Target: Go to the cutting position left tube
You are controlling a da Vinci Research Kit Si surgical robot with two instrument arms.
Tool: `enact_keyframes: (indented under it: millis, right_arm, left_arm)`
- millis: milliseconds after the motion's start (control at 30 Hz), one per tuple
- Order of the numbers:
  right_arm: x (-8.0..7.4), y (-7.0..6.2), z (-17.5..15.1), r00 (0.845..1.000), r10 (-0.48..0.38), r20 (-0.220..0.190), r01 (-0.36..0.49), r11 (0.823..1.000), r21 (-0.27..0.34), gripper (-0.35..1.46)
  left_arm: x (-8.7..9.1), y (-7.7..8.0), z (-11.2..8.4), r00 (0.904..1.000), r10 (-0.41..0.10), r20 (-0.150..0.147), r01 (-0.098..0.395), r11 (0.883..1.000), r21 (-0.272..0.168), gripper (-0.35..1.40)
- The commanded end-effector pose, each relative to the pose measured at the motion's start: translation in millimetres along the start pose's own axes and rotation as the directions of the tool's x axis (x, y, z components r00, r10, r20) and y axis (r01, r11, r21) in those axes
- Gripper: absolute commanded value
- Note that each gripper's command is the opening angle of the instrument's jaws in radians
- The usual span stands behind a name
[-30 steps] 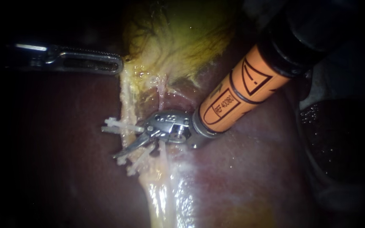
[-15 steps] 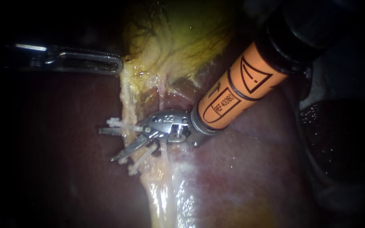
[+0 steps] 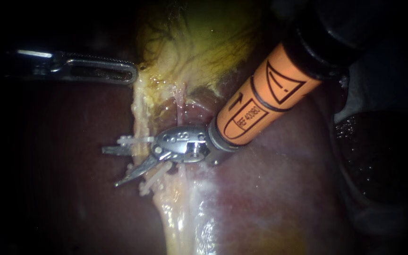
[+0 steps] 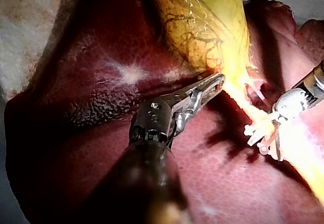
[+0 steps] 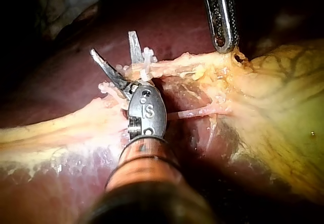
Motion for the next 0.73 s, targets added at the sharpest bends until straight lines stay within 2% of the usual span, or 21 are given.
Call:
enact_keyframes:
  millis: [33, 133, 233, 733]
  right_arm:
    - [0.7, 0.0, -0.2, 1.0, 0.004, -0.003, -0.004, 1.0, -0.001, 1.1]
    - [2.3, 0.0, -0.7, 1.0, 0.007, -0.008, -0.007, 1.0, -0.002, 1.1]
    - [3.2, 0.0, -1.0, 1.0, 0.012, -0.011, -0.012, 1.0, -0.003, 1.1]
    - [3.0, 0.0, -1.1, 1.0, 0.011, -0.011, -0.011, 1.0, -0.002, 1.1]
  left_arm:
    - [0.0, 0.0, 0.0, 1.0, 0.0, 0.0, 0.0, 1.0, 0.0, -0.35]
    - [0.0, 0.0, 0.0, 1.0, 0.0, 0.0, 0.0, 1.0, 0.0, -0.35]
    - [0.0, 0.0, 0.0, 1.0, 0.0, 0.0, 0.0, 1.0, 0.0, -0.35]
    - [0.0, 0.0, 0.0, 1.0, 0.0, 0.0, 0.0, 1.0, 0.0, -0.35]
